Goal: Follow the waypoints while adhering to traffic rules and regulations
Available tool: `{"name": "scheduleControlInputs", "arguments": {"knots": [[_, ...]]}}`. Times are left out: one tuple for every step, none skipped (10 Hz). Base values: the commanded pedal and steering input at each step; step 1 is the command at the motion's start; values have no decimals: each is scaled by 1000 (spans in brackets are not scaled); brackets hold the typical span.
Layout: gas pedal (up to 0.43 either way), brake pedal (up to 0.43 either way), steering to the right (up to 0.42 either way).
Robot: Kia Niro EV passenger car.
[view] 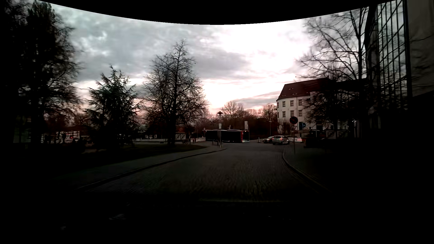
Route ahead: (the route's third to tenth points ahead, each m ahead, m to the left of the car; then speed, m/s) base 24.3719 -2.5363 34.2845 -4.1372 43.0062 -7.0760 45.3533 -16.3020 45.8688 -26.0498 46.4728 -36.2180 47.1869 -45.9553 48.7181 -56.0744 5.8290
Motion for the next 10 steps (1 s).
{"name": "scheduleControlInputs", "arguments": {"knots": [[0, 0, 46], [0, 0, 44], [0, 0, 45], [0, 0, 50], [0, 0, 53], [0, 0, 54], [0, 0, 55], [0, 0, 57], [0, 0, 59], [0, 0, 61]]}}
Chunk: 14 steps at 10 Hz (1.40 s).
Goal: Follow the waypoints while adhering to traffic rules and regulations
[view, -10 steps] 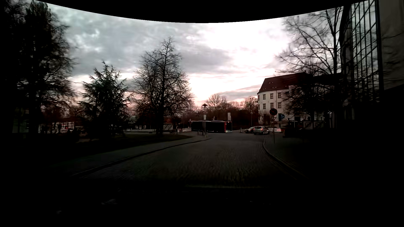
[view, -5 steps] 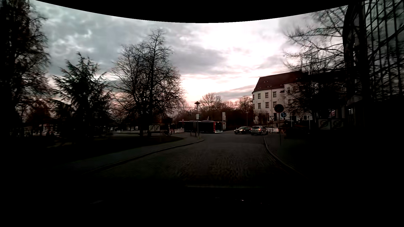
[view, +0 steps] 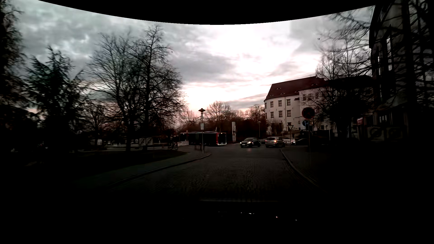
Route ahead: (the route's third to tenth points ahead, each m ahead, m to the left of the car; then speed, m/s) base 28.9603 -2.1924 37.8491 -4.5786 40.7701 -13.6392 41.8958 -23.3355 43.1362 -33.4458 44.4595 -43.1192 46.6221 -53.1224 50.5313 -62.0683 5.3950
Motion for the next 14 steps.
{"name": "scheduleControlInputs", "arguments": {"knots": [[0, 0, 67], [0, 0, 68], [0, 0, 70], [0, 0, 74], [0, 0, 81], [0, 0, 83], [0, 0, 84], [0, 0, 84], [0, 6, 83], [0, 37, 83], [0, 43, 83], [0, 37, 81], [0, 55, 79], [0, 61, 78]]}}
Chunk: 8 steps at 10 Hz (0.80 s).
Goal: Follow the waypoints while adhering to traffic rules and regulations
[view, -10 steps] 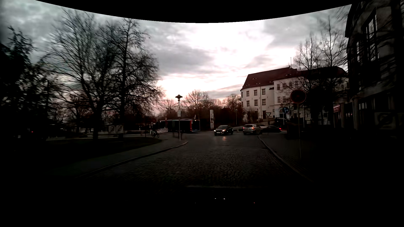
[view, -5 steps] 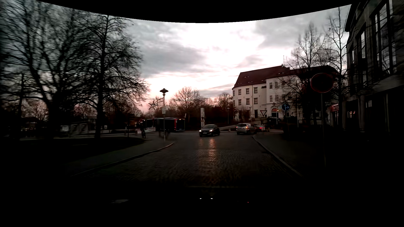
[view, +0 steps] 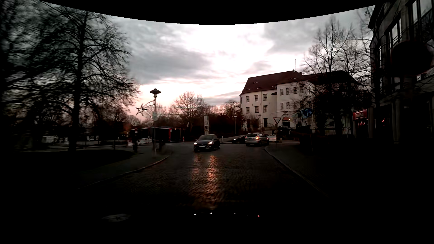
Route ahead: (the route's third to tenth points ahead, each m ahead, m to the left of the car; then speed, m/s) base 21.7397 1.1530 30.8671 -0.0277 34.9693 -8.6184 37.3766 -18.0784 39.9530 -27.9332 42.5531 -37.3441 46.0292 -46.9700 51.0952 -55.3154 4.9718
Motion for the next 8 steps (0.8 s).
{"name": "scheduleControlInputs", "arguments": {"knots": [[0, 61, 76], [0, 61, 73], [0, 67, 73], [0, 73, 72], [0, 73, 65], [0, 73, 58], [0, 85, 48], [0, 85, 42]]}}
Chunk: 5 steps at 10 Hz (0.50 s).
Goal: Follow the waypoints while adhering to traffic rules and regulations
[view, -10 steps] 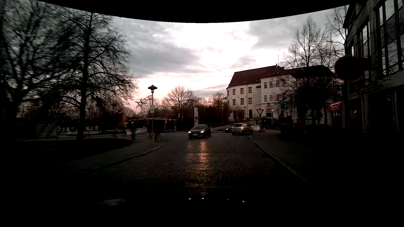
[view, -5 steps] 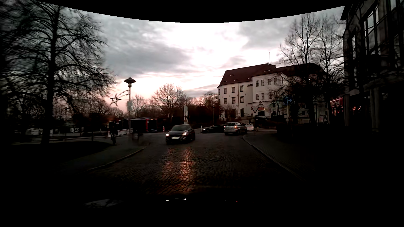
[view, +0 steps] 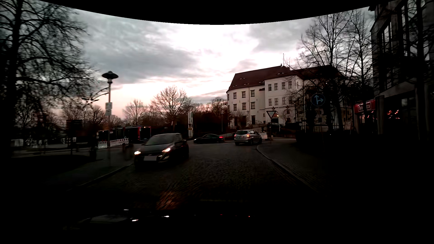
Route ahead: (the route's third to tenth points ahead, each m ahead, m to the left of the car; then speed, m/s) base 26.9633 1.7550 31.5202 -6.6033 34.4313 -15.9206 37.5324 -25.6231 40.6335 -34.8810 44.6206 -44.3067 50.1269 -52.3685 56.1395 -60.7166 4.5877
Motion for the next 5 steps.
{"name": "scheduleControlInputs", "arguments": {"knots": [[0, 91, 40], [0, 98, 32], [0, 110, 23], [0, 110, 12], [0, 110, 11]]}}
